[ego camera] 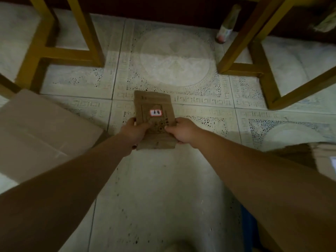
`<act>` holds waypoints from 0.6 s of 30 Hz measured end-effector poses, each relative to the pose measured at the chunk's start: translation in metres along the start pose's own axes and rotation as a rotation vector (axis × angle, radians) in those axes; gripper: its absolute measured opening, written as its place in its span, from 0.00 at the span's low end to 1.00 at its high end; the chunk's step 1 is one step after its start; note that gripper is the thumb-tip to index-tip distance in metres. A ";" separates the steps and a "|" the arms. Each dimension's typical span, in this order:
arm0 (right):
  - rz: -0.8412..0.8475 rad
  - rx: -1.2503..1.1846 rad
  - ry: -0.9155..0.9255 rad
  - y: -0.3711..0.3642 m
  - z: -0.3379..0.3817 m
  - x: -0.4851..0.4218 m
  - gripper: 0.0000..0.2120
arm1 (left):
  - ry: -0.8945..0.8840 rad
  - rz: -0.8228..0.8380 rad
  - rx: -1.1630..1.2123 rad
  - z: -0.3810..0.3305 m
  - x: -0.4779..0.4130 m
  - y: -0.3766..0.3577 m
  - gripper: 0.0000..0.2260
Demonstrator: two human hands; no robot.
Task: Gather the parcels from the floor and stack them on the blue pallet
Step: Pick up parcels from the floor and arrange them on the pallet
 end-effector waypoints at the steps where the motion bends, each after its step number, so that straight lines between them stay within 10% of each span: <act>1: -0.020 -0.043 0.013 0.003 0.001 0.004 0.05 | -0.023 -0.001 0.010 -0.005 0.005 0.004 0.24; 18: 0.073 -0.381 -0.139 0.016 0.120 0.313 0.24 | 0.142 0.213 0.229 -0.064 0.323 0.087 0.26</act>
Point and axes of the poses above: each hand's wrist, its own x-axis away from the middle knuckle, its own y-axis out of the back of the hand, z = x × y, the point moved 10 cm from there along -x, towards the middle knuckle, and after that the axes turned 13 degrees about x, right-handed, at the moved point
